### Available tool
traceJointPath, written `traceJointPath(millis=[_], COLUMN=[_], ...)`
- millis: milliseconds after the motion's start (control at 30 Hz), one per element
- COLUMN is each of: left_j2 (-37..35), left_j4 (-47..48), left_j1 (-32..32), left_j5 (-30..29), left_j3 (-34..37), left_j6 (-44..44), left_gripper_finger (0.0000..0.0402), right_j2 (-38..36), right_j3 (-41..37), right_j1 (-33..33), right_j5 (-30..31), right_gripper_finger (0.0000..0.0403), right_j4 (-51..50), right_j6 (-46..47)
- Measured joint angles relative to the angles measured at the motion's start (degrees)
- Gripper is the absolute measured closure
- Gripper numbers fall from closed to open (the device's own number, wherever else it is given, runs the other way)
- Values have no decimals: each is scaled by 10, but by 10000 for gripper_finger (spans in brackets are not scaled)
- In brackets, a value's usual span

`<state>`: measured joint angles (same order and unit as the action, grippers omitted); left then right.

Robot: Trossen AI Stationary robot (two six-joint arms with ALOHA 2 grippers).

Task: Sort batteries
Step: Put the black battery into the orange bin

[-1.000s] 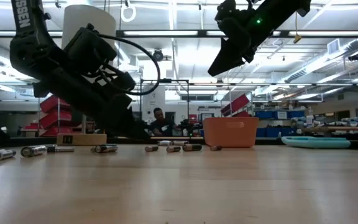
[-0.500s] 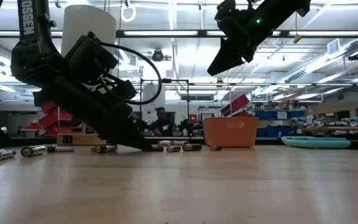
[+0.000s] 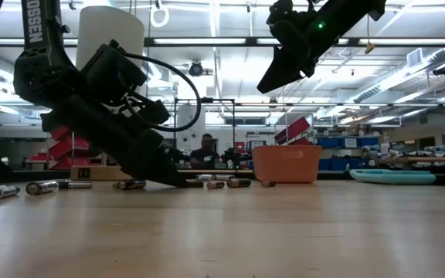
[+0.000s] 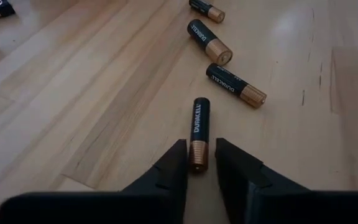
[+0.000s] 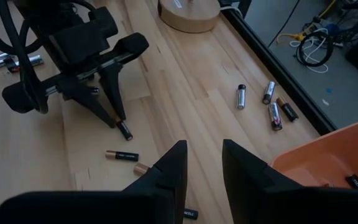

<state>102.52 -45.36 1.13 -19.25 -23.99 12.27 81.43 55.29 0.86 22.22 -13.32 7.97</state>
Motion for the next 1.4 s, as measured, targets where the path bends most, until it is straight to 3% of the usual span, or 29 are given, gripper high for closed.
traceJointPath(millis=[233,467,800,1167,1400], left_j2=[0,0,-1,-2,-2], left_j4=[0,-18,-118,-330,-359], left_j1=[0,0,1,1,1], left_j5=[-4,-2,2,79,98], left_j3=[0,2,2,1,-26], left_j6=[-6,-31,-65,-146,-194], left_gripper_finger=[389,388,389,389,389], right_j2=[0,0,0,0,0], right_j3=[0,0,0,0,0], right_j1=[0,0,-16,-37,-45], right_j5=[0,-9,-30,-78,-84], right_gripper_finger=[315,315,315,312,298], right_j4=[0,0,13,52,81], right_j6=[0,-1,-36,-75,-85])
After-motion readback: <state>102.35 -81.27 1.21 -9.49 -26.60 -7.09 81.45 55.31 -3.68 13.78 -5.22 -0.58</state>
